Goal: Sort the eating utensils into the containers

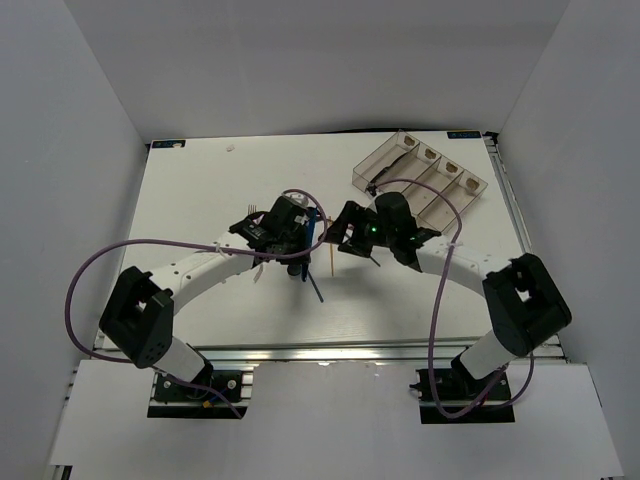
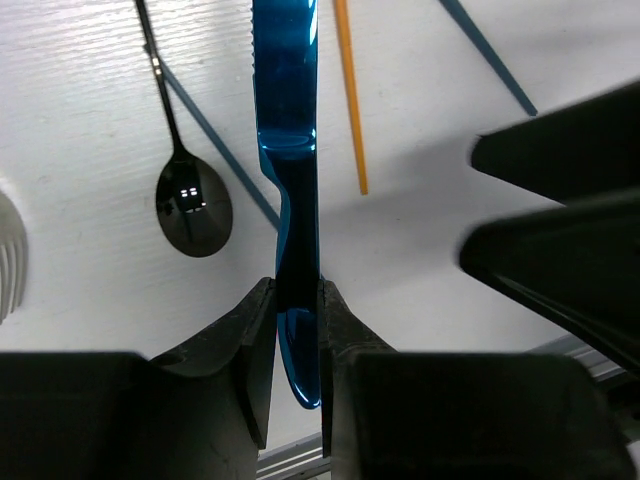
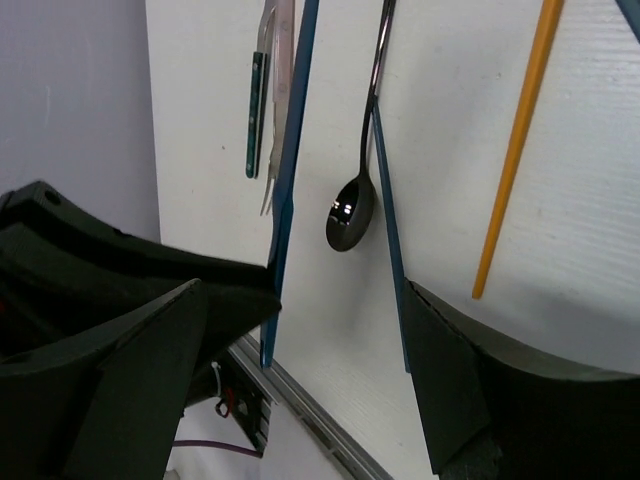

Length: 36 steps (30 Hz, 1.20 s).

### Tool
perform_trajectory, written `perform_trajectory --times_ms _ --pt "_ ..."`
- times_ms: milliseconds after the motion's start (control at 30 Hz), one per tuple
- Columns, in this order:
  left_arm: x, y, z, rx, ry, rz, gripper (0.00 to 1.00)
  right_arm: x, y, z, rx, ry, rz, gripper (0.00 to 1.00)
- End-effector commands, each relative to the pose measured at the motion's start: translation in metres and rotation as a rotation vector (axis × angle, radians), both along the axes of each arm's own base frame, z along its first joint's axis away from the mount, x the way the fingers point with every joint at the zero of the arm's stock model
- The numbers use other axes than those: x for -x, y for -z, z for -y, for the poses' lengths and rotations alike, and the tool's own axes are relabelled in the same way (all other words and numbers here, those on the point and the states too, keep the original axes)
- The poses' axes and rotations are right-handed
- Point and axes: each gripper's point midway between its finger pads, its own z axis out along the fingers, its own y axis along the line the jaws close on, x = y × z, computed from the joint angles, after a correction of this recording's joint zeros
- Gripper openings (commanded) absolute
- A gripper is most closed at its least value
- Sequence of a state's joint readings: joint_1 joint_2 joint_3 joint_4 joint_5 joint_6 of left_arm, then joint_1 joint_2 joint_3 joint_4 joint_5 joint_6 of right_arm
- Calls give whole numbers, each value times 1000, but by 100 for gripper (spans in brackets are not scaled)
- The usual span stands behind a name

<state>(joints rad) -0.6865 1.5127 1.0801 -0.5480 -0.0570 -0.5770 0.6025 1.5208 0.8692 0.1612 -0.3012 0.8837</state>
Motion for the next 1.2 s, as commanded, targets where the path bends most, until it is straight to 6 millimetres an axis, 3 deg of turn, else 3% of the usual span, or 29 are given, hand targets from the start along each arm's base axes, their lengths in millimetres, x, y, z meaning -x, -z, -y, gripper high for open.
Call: perform_trajectory --times_ms 0,167,333,433,533,567,633,733,800,900,933,967,1033,1067,1133,1167 --pt "-11 -43 23 116 28 100 0 -14 -27 -20 -104 -32 52 82" --pt "-8 -44 33 152 57 107 0 -18 -13 -29 -113 -52 24 79" --pt "-4 -47 44 199 92 101 0 -21 -10 -36 -133 -74 29 64" --pt "-4 -51 48 221 105 110 0 -20 -1 -38 -137 -84 1 52" --pt "-5 -53 53 243 117 118 0 -19 -1 -42 -165 -100 -3 36" --pt "-5 -53 54 246 118 117 0 -18 1 -42 -167 -104 -11 36" --pt "-6 -51 57 252 125 114 0 -17 0 -44 -178 -113 -11 26" --pt "-8 -48 58 240 129 112 0 -17 0 -44 -180 -116 -12 3" --pt "-13 -49 53 207 105 126 0 -18 3 -39 -154 -96 -28 0" --pt "-26 -55 29 94 8 162 52 -33 6 -28 -112 -43 -29 0" --pt "-24 -53 17 40 -20 151 77 -41 13 -17 -84 -10 -56 0" --pt "-32 -67 5 4 -74 203 95 -50 10 -13 -75 5 -46 0" --pt "-28 -72 -16 -72 -114 213 98 -68 14 6 -45 68 -67 0" --pt "-28 -84 -26 -83 -137 243 98 -77 20 14 -22 94 -72 0" --pt "-23 -89 -46 -148 -162 268 98 -108 9 29 -17 154 -47 0" --pt "-17 -92 -54 -158 -163 280 98 -118 21 38 16 176 -74 0"
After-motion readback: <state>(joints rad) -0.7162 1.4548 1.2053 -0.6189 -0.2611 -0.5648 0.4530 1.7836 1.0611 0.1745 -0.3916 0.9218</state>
